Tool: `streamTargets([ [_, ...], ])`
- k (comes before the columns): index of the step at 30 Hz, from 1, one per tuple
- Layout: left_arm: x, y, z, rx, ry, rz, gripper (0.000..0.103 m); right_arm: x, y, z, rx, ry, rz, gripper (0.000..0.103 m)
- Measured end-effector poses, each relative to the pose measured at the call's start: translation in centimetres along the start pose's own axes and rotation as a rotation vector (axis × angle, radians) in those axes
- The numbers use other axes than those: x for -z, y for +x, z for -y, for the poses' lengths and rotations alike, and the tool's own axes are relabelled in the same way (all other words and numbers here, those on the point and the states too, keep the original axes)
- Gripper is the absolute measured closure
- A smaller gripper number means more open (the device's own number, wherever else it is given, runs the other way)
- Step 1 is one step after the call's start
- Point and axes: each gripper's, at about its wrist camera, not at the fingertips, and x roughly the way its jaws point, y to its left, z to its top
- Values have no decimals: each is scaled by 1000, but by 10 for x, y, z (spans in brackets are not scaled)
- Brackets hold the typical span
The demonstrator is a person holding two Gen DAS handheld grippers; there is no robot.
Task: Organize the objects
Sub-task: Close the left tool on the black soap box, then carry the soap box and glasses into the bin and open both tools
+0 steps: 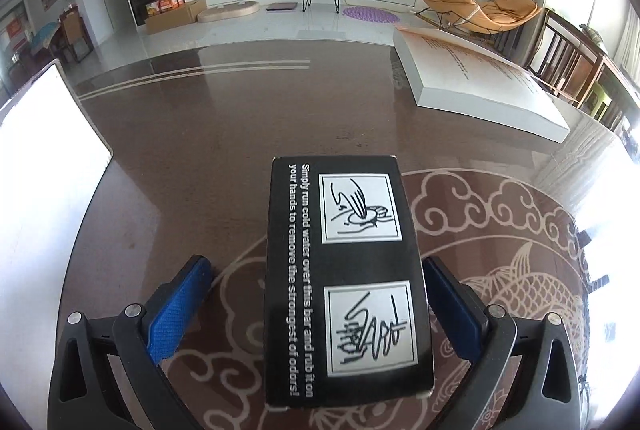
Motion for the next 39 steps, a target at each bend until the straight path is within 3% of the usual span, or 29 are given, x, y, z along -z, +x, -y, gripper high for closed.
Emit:
streamTargets([
  [1,-4,1,-1,10,16,-17,0,0,0,-1,3,-2,1,8],
  [2,-4,-1,-4,21,27,-2,7,0,0,-1,6,-5,2,8],
  [3,-2,-7,-6,39,47,30,35,0,0,-2,8,-6,3,8],
  [4,1,-12,-8,43,68,53,45,0,0,-2,8,-6,3,8],
  [8,32,-33,-26,90,64,75,45,0,0,-1,-4,3,-1,8],
  [13,123,-88,-35,78,136,102,45,0,1,0,-19,8,-3,6],
  [18,195,-137,-54,79,116,96,44,-2,1,2,-56,19,-5,1],
  [21,218,-149,-66,77,118,100,45,-16,8,2,-80,-5,-102,2],
  [23,223,-152,-69,80,124,101,45,-31,10,7,-126,34,-135,21],
  [24,222,-150,-69,80,123,98,45,-39,12,8,-122,39,-145,43],
  [25,222,-151,-71,81,117,94,45,-45,14,8,-111,29,-156,73],
  [26,223,-153,-72,90,106,91,45,-50,17,7,-121,20,-169,82],
  [29,225,-170,-77,129,57,121,45,-54,15,4,-137,12,-186,83],
  [33,223,-214,-96,179,-21,198,45,-52,-18,-12,-199,0,-146,83],
  [36,213,-251,-121,207,-81,265,45,-60,-50,-43,-274,-30,-99,83],
  [39,202,-288,-161,180,-123,329,45,-77,-83,-95,-372,-95,-40,83],
])
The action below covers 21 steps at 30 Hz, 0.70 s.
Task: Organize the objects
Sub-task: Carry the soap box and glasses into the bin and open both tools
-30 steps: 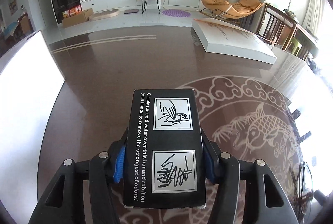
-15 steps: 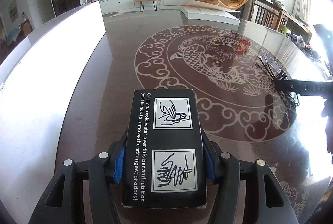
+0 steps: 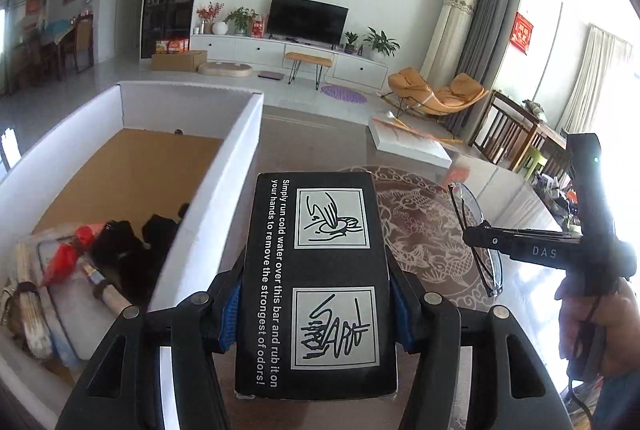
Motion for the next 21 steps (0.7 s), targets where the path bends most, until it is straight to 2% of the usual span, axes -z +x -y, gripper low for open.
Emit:
streamTargets([
  [3,-24,-23,-48,-83,-36,34,45,-22,-5,-75,-112,-98,44,83],
  [5,-32,-28,-85,-184,-48,27,45,-32,-5,-126,-196,-155,58,83],
  [9,-30,-20,-157,-334,-105,-73,45,-42,9,-220,-325,-255,33,83],
  [11,-22,-13,-182,-394,-121,-130,45,-41,26,-258,-337,-310,7,83],
  [13,-13,-8,-197,-428,-134,-172,44,-35,50,-286,-338,-352,-59,81],
  [15,-6,-4,-203,-423,-140,-195,43,-23,78,-304,-314,-382,-158,63],
  [16,-4,-4,-204,-410,-144,-199,35,-18,89,-309,-297,-391,-193,44],
  [17,-2,-4,-204,-414,-144,-198,33,-13,95,-310,-278,-394,-207,40],
  [19,-2,-6,-199,-438,-136,-188,17,-9,95,-304,-259,-378,-190,38],
  [21,-1,-16,-196,-452,-145,-148,11,-13,88,-292,-261,-348,-168,31],
])
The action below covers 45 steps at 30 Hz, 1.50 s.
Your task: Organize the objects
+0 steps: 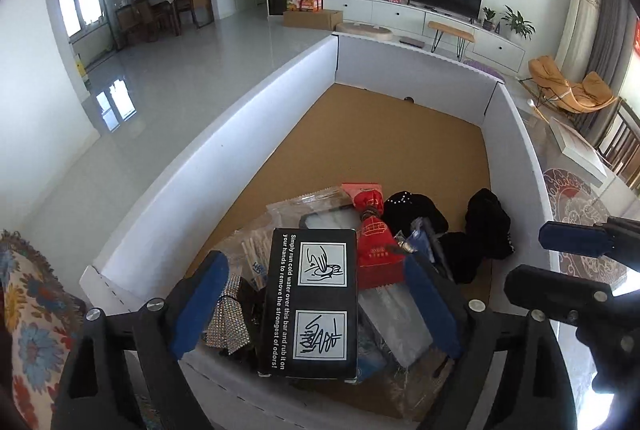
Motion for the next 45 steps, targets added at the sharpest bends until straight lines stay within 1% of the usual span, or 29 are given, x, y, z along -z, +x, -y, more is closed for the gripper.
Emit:
streamTargets([
  [2,4,-16,-4,4,-62,45,10,-1,-18,11,25,18,40,24],
  [4,3,-31,-7,-12,-119,98,8,-5,-37,17,49,16,75,20],
  [5,4,-38,-9,-23,-144,117,5,-4,-45,20,62,11,87,17],
  [6,6,-43,-14,-33,-154,116,0,-5,-50,21,76,3,95,15],
  [8,5,-47,-11,-58,-118,112,0,-6,-56,20,105,-17,93,14],
  [10,4,-51,-1,-110,-33,102,0,-11,-57,18,141,-32,89,14],
  [11,4,-55,4,-125,-2,110,0,-12,-57,17,151,-37,92,14],
  [13,9,-66,9,-118,25,145,0,-13,-56,13,158,-47,89,14],
  [15,12,-75,10,-88,45,159,0,-12,-55,10,167,-56,79,14],
  [18,10,-79,4,-59,19,124,0,-10,-55,8,178,-65,66,14],
  [19,9,-78,1,-63,1,109,0,-8,-55,8,182,-68,62,14],
  [21,7,-78,-3,-94,-29,86,0,-7,-53,8,190,-73,56,14],
  [23,6,-78,-5,-147,-43,72,0,-7,-52,8,197,-73,52,14],
  [25,6,-78,-5,-166,-39,66,0,-8,-50,9,198,-69,49,14],
  [28,8,-76,-9,-168,-60,42,0,-10,-49,8,199,-70,46,14],
  [30,9,-73,-10,-156,-65,30,0,-12,-48,6,204,-76,43,14],
  [33,10,-70,-10,-175,-60,27,0,-13,-45,2,207,-89,37,14],
  [39,8,-68,-9,-161,-55,22,0,-14,-38,-2,208,-100,27,14],
  [43,8,-60,-14,-134,-101,-19,0,-16,-36,-2,208,-96,26,14],
  [45,9,-60,-13,-155,-101,-5,0,-16,-36,-2,205,-96,27,14],
])
